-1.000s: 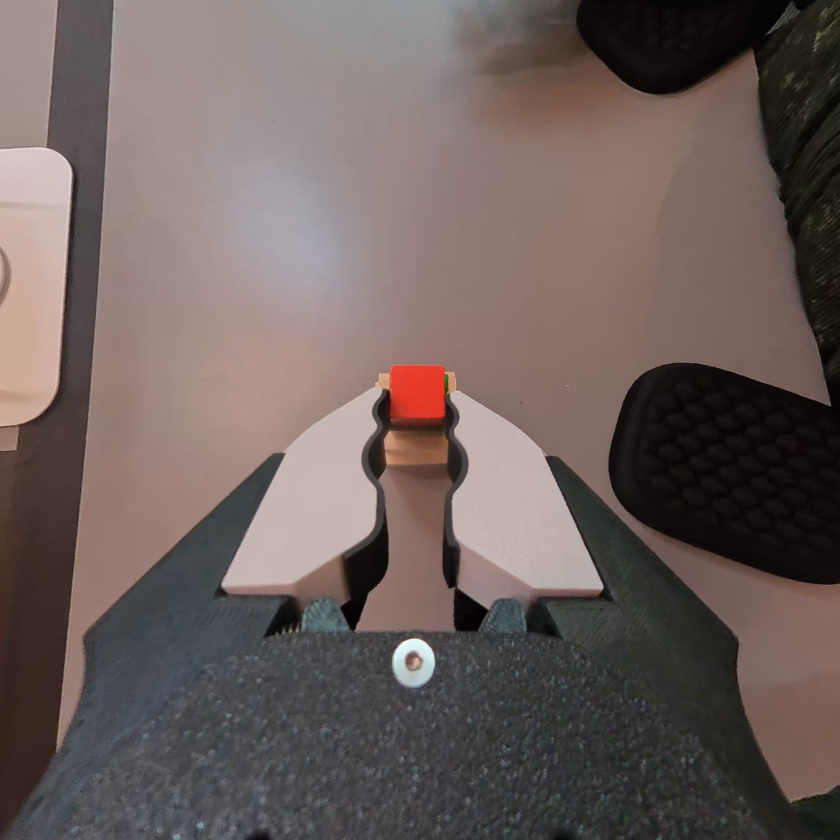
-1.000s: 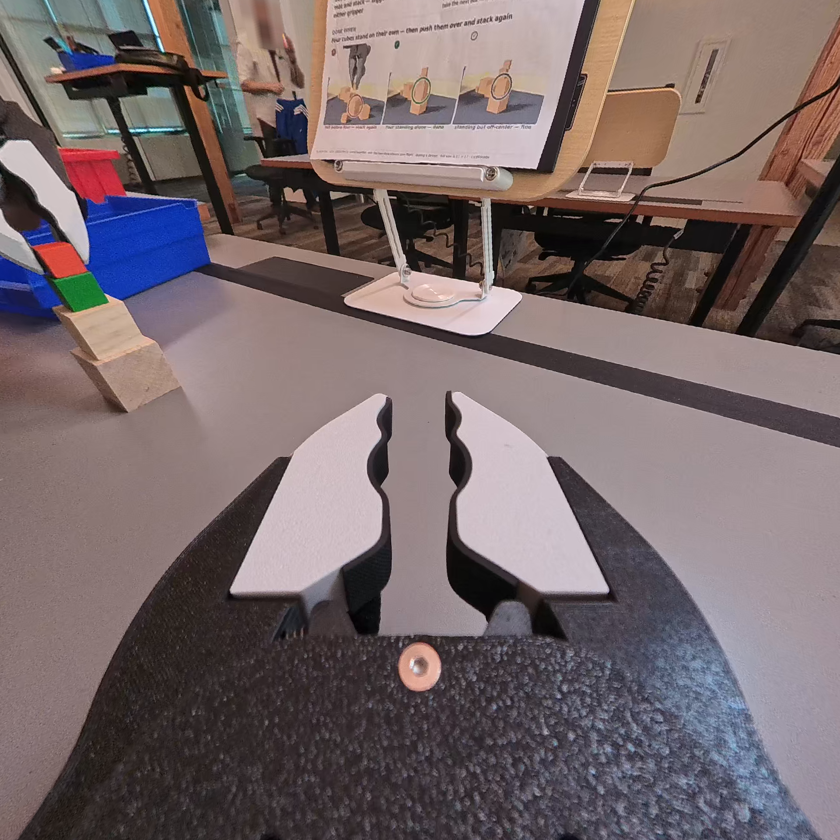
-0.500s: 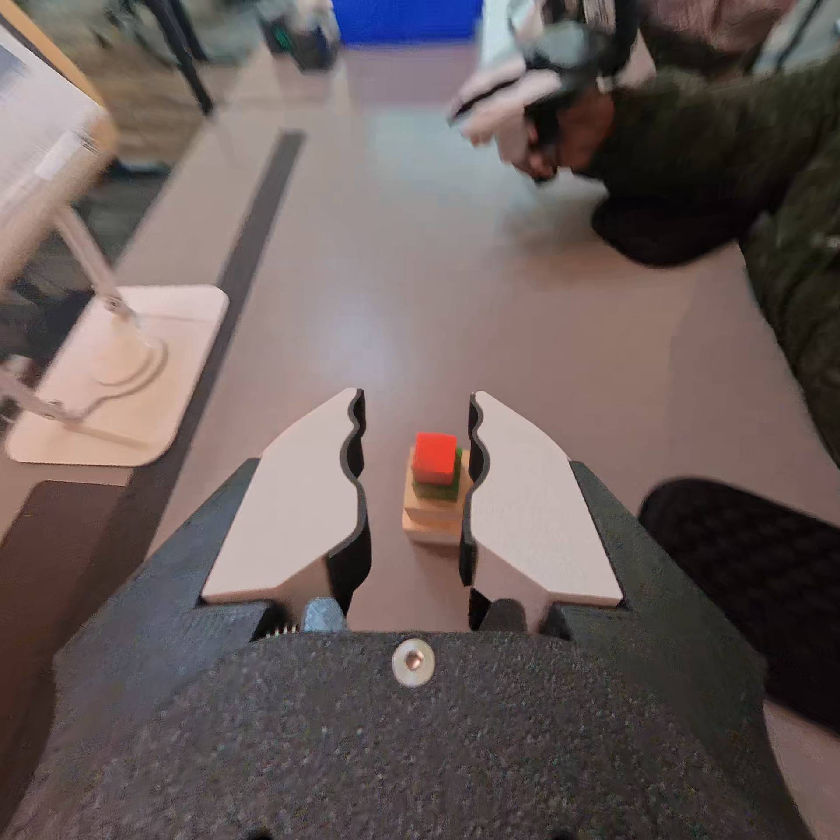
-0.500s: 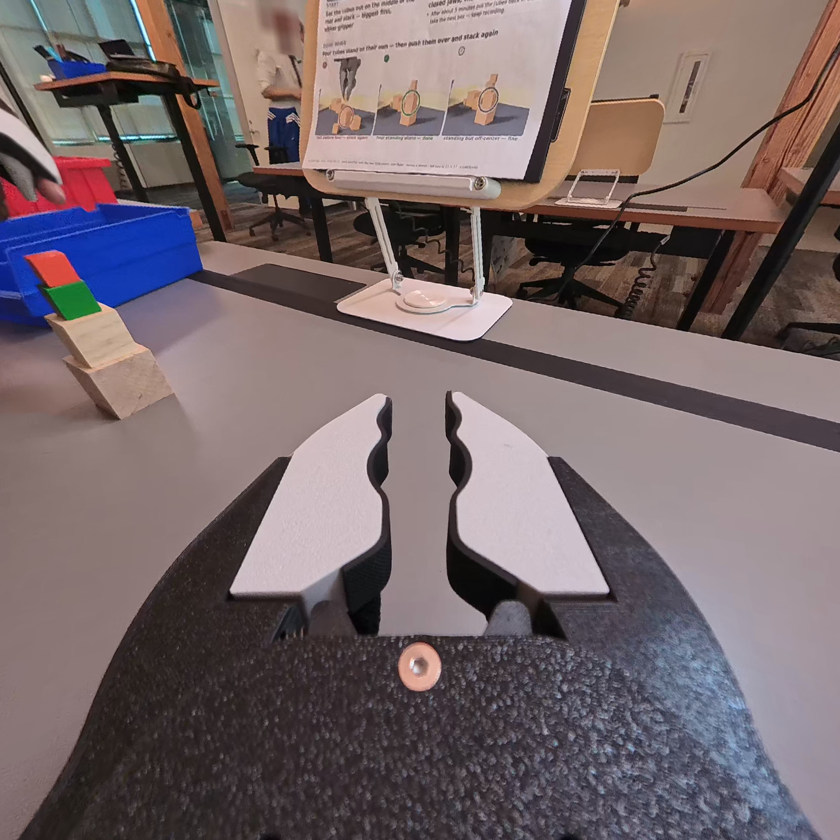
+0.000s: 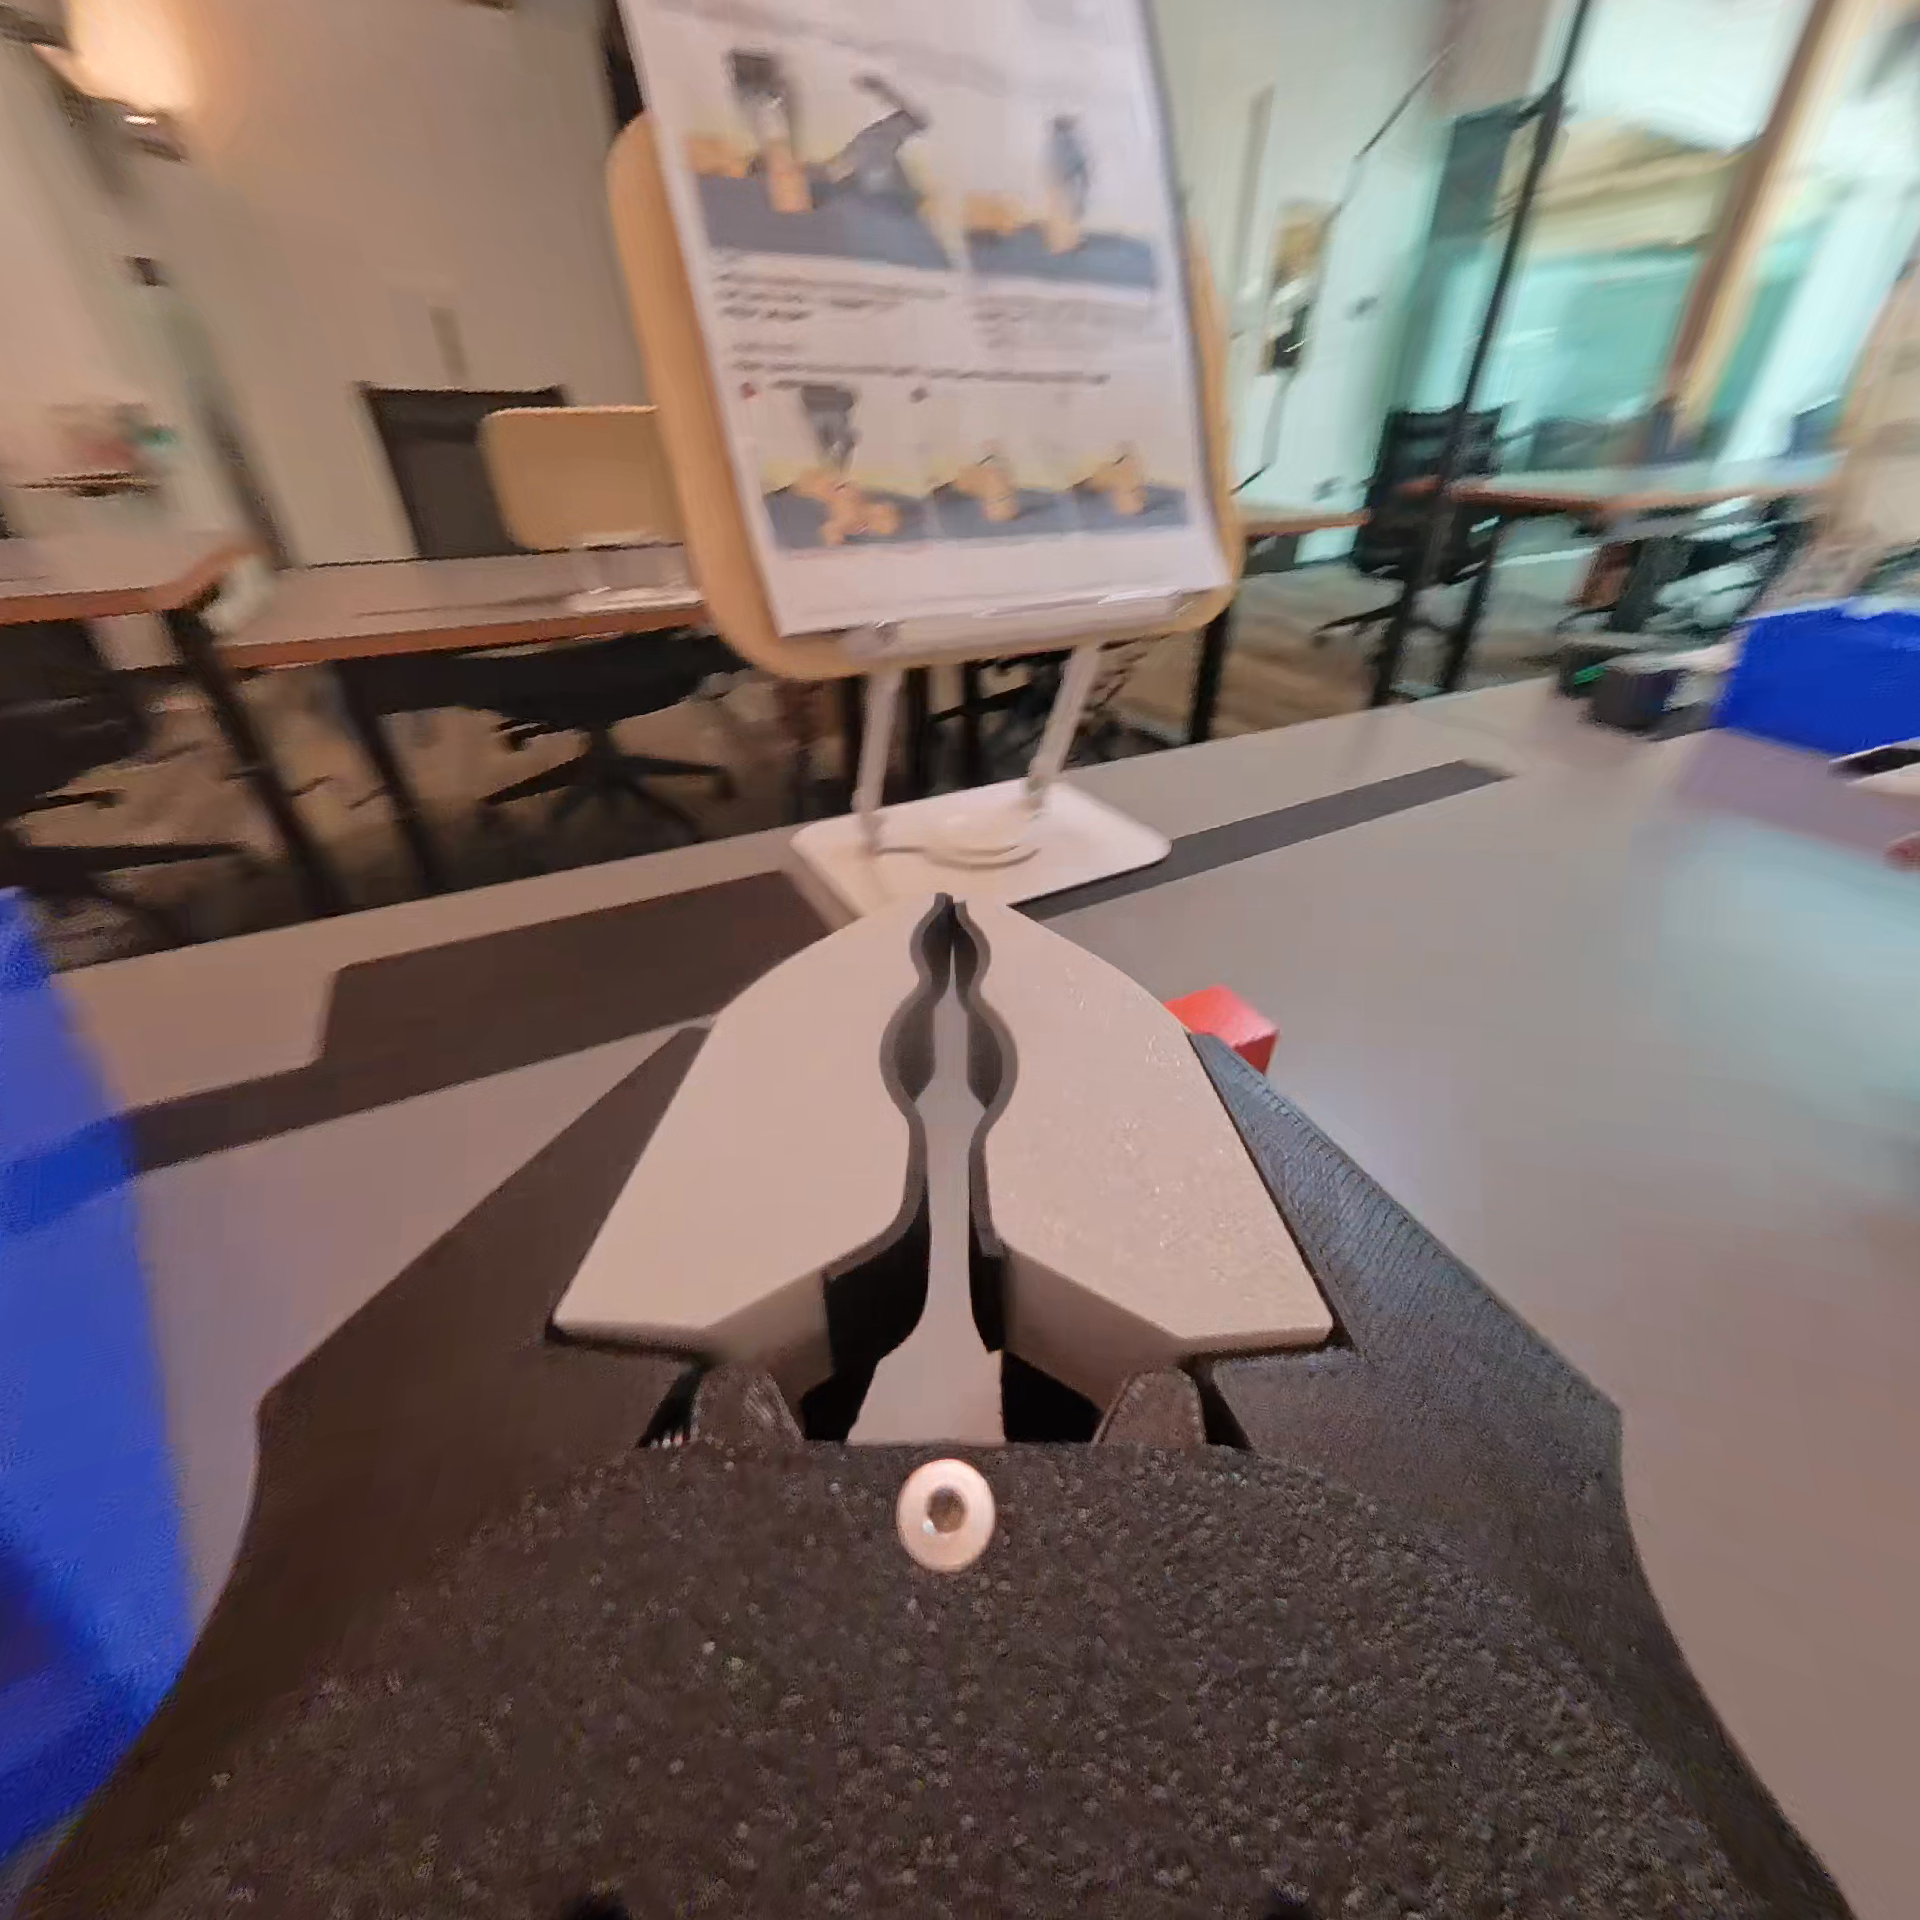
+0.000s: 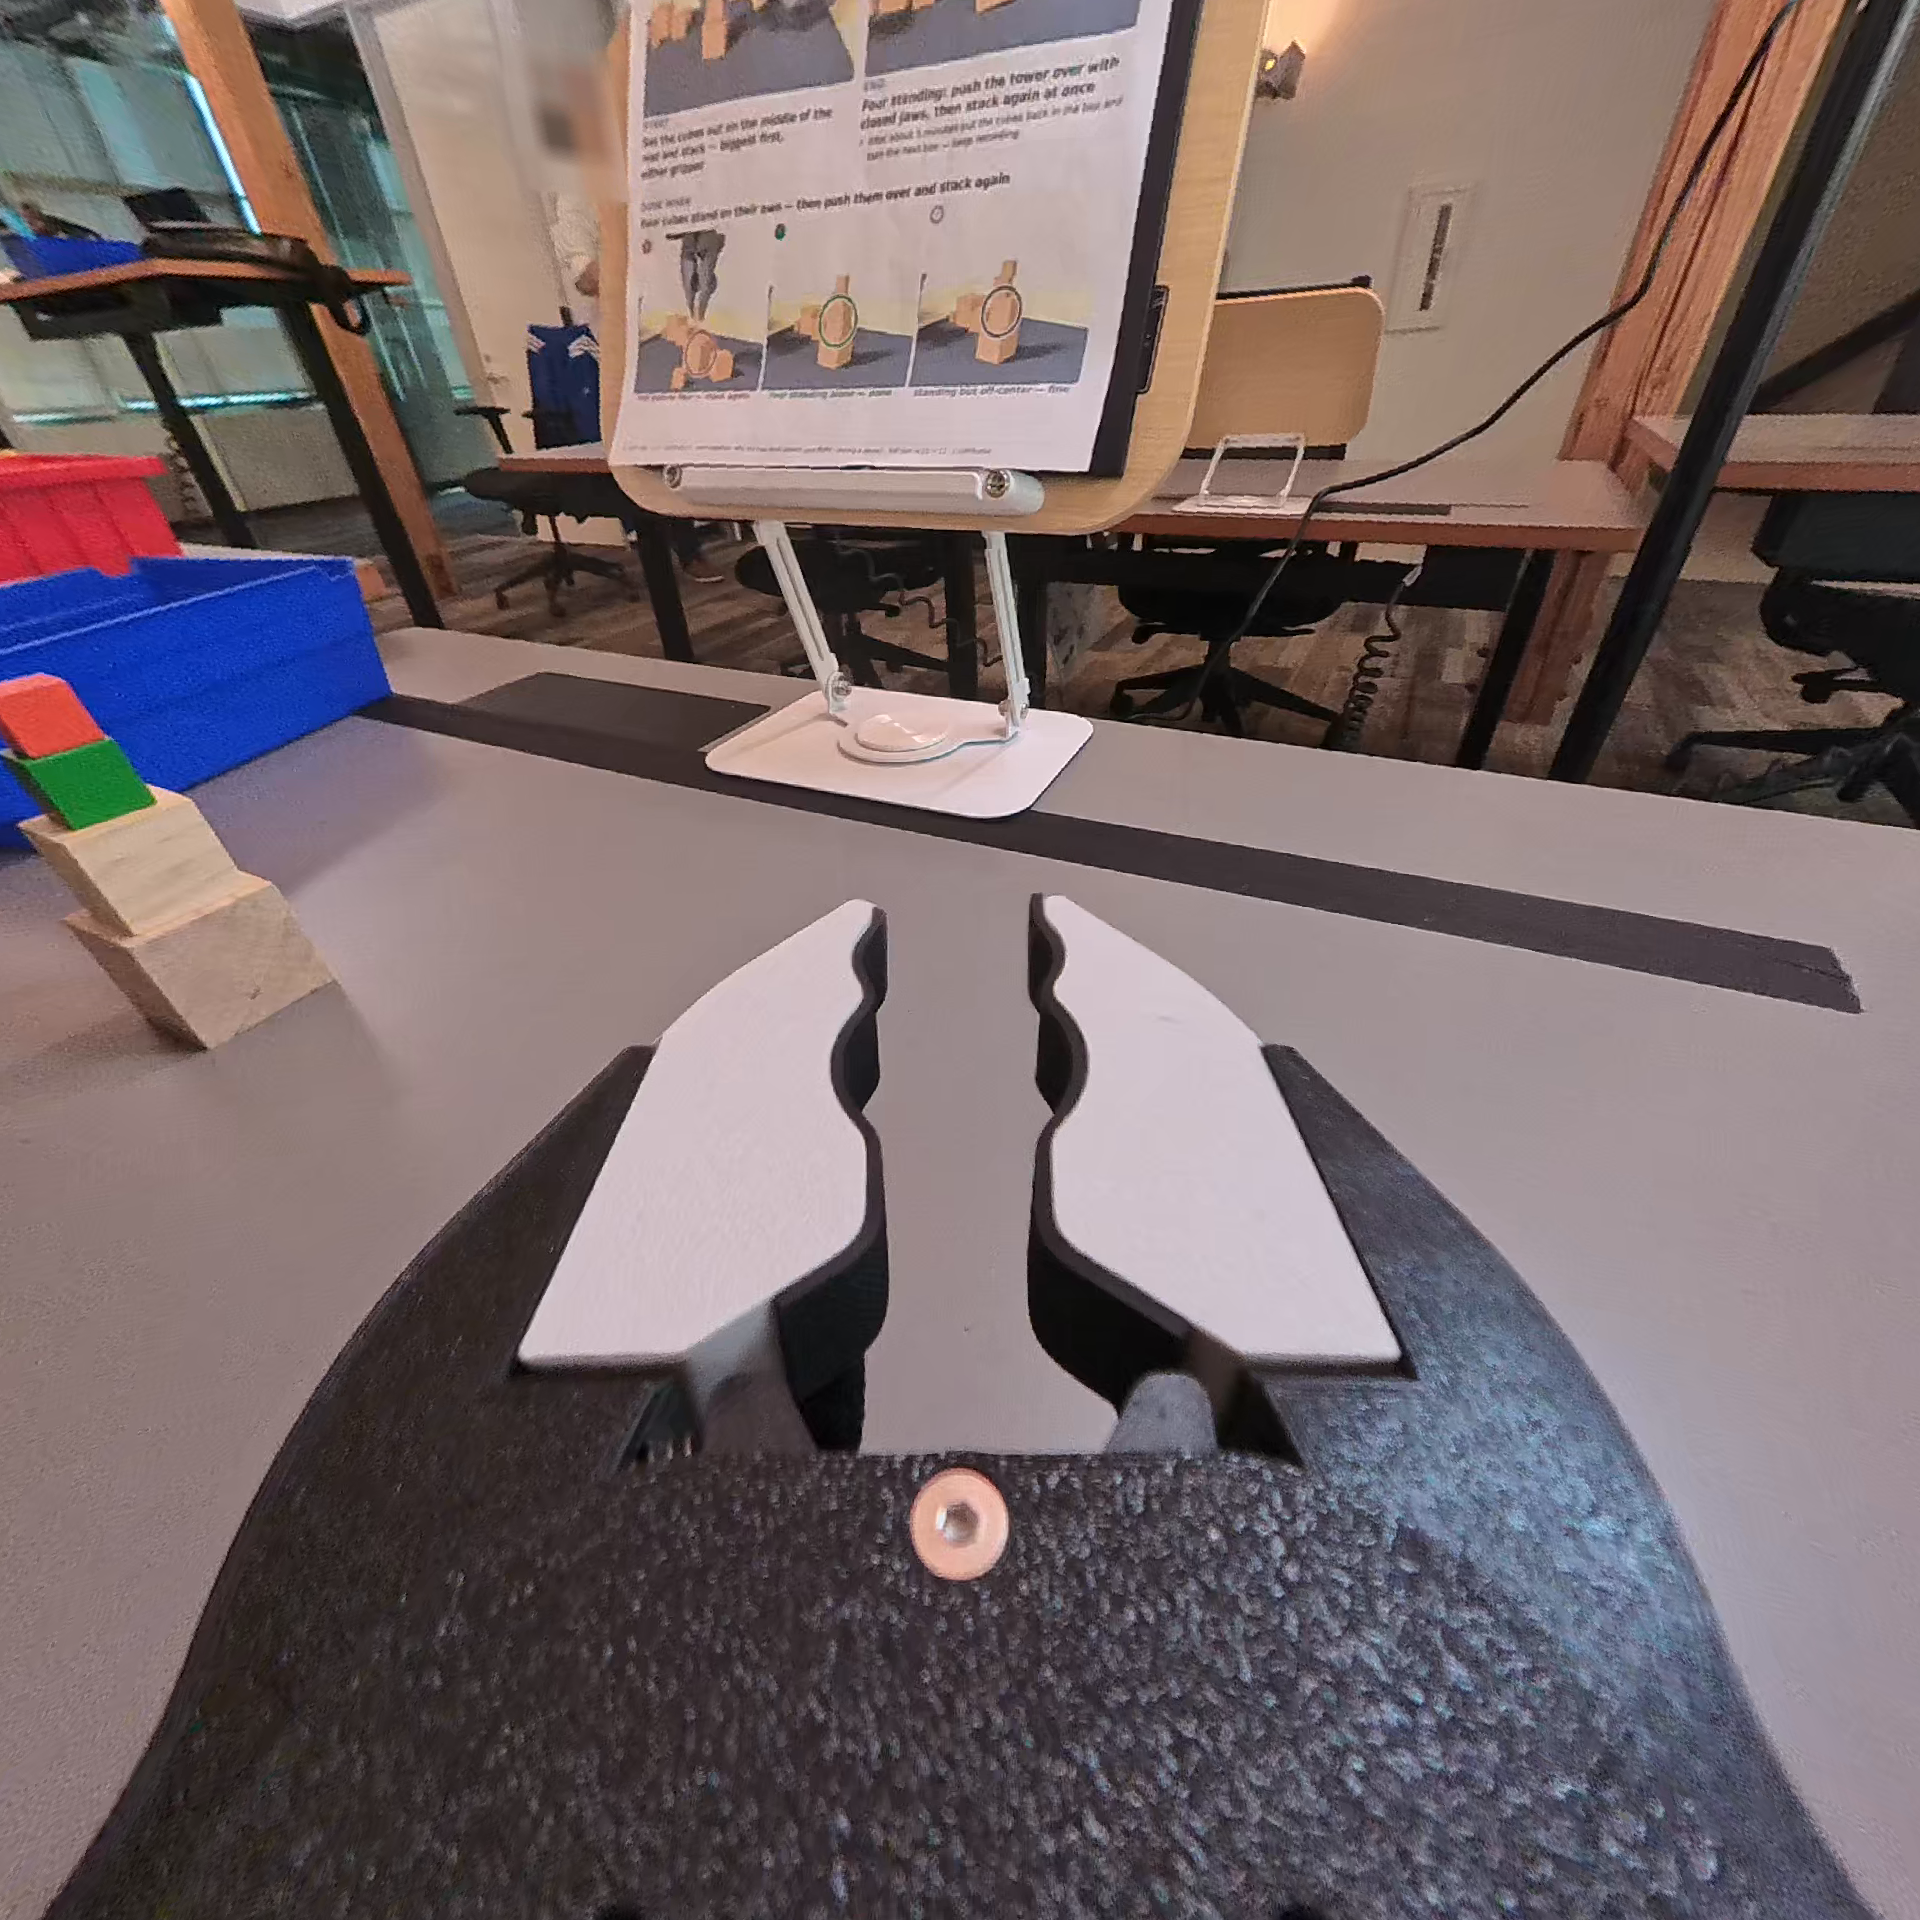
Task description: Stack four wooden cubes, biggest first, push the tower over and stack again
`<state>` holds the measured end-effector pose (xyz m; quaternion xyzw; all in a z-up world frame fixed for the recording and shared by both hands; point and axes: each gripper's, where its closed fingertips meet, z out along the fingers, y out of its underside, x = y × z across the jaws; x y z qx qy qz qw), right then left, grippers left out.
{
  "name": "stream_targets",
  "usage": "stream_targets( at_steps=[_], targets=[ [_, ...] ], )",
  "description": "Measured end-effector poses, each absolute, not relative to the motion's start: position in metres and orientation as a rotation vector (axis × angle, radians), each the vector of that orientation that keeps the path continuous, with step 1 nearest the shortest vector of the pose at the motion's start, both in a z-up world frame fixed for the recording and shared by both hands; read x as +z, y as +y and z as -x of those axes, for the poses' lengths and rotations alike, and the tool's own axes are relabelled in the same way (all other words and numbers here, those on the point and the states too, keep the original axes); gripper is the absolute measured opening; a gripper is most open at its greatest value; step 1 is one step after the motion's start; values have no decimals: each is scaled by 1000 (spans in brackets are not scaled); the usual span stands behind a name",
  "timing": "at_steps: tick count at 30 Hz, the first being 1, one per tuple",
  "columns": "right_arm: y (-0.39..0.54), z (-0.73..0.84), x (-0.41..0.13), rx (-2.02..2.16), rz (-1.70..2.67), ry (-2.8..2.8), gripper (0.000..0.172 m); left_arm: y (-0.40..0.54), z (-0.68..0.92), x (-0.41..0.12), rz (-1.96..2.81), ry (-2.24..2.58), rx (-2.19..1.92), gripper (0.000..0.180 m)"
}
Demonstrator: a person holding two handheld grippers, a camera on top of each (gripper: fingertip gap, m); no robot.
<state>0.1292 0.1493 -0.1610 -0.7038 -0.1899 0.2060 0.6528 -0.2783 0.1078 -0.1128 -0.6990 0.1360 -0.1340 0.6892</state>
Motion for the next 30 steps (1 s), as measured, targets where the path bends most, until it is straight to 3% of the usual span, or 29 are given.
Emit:
stream_targets(
  at_steps=[4,12,30],
  targets=[
    [149,-132,-158,464,1590,-416,24,94,282,-132,1628,280,-101,0],
    [148,-136,-153,421,1569,-407,0,90,273,-156,1684,35,-256,0],
    [150,-163,-136,377,1548,-258,0,106,295,-232,1952,171,312,0]
  ],
)
